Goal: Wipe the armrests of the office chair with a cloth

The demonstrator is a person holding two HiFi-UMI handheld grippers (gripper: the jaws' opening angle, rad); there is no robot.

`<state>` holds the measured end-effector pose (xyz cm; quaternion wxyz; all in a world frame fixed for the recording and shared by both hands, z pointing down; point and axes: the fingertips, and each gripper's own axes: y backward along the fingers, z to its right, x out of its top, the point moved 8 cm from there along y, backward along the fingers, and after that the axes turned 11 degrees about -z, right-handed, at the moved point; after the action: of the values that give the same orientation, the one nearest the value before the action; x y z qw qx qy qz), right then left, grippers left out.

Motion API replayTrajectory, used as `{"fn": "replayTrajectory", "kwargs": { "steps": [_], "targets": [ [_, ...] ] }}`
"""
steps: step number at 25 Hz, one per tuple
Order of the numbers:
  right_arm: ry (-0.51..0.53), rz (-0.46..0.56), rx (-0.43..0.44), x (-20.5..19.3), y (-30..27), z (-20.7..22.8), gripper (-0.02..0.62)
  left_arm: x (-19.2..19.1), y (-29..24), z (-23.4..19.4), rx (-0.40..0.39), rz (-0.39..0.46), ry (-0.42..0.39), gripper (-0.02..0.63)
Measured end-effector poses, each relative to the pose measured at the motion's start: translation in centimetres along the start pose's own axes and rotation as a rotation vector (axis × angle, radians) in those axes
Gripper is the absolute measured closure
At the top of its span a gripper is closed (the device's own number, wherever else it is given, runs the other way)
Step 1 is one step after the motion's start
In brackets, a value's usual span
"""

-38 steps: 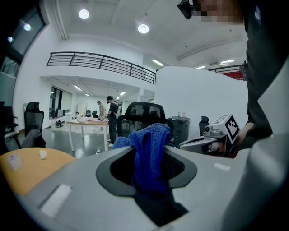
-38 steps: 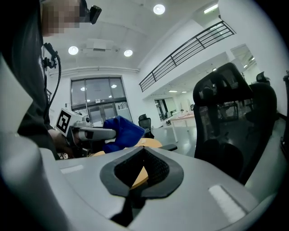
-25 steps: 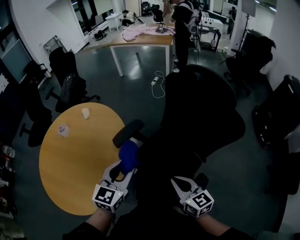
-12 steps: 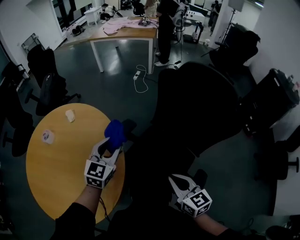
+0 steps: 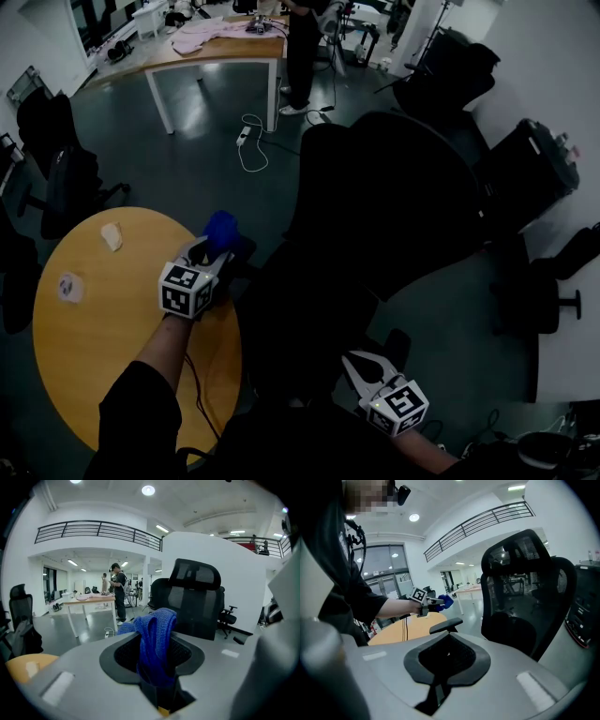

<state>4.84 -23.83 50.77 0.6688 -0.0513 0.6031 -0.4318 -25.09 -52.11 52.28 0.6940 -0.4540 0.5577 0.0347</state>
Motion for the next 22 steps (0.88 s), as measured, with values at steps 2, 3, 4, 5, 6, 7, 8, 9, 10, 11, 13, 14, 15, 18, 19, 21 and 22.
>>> {"fn": "replayTrajectory", "kwargs": {
  "steps": [2, 3, 4, 5, 6, 7, 8, 9, 10, 11, 13, 14, 15, 18, 19, 21, 22],
  "targets": [
    [-0.003, -0.010, -0.017, 0.0, -0.1, 0.1, 0.591, 0.1, -2.2, -1.2, -0.033, -0.019, 0.019, 0.446],
    [-0.008, -0.013, -0.026, 0.0, 0.0, 0.1, 0.591, 0.1, -3.2, -1.8, -0.051, -0.033, 0.028, 0.446],
    [-0.014, -0.016, -0.036, 0.0, 0.1, 0.1, 0.591, 0.1, -4.2, -2.3, -0.066, -0.048, 0.033, 0.446],
    [-0.020, -0.021, -0.050, 0.0, 0.3, 0.2, 0.591, 0.2, -5.1, -2.7, -0.078, -0.063, 0.032, 0.446],
    [-0.026, -0.028, -0.063, -0.1, 0.5, 0.4, 0.591, 0.4, -6.1, -3.0, -0.087, -0.079, 0.029, 0.446],
    [-0.031, -0.035, -0.075, -0.2, 0.7, 0.5, 0.591, 0.5, -7.0, -3.2, -0.093, -0.095, 0.025, 0.446],
    [-0.035, -0.041, -0.084, -0.3, 0.9, 0.7, 0.591, 0.7, -7.9, -3.4, -0.098, -0.110, 0.019, 0.446],
    [-0.036, -0.046, -0.091, -0.3, 1.0, 0.8, 0.591, 0.9, -8.8, -3.5, -0.101, -0.125, 0.012, 0.446],
    [-0.036, -0.051, -0.096, -0.4, 1.1, 0.9, 0.591, 1.0, -9.7, -3.5, -0.105, -0.140, 0.004, 0.446],
    [-0.035, -0.055, -0.099, -0.4, 1.2, 0.8, 0.591, 1.0, -10.5, -3.5, -0.109, -0.155, -0.005, 0.446],
    [-0.033, -0.063, -0.105, -0.4, 1.3, 0.8, 0.591, 0.8, -11.8, -3.4, -0.116, -0.186, -0.019, 0.446],
    [-0.036, -0.068, -0.110, -0.5, 1.4, 0.8, 0.591, 0.6, -12.5, -3.3, -0.116, -0.201, -0.025, 0.446],
    [-0.041, -0.074, -0.115, -0.6, 1.5, 0.9, 0.591, 0.2, -13.0, -3.3, -0.114, -0.218, -0.030, 0.446],
    [-0.044, -0.081, -0.117, -0.8, 1.7, 1.0, 0.591, -1.3, -14.2, -3.6, -0.096, -0.265, -0.046, 0.446],
    [-0.043, -0.082, -0.117, -0.8, 1.7, 1.0, 0.591, -1.8, -14.2, -3.8, -0.090, -0.275, -0.050, 0.446],
    [-0.045, -0.085, -0.121, -0.9, 1.7, 1.2, 0.591, -2.5, -14.0, -4.1, -0.082, -0.275, -0.049, 0.446],
    [-0.047, -0.087, -0.122, -0.9, 1.6, 1.3, 0.591, -2.8, -13.8, -4.1, -0.079, -0.272, -0.047, 0.446]
  ]
}}
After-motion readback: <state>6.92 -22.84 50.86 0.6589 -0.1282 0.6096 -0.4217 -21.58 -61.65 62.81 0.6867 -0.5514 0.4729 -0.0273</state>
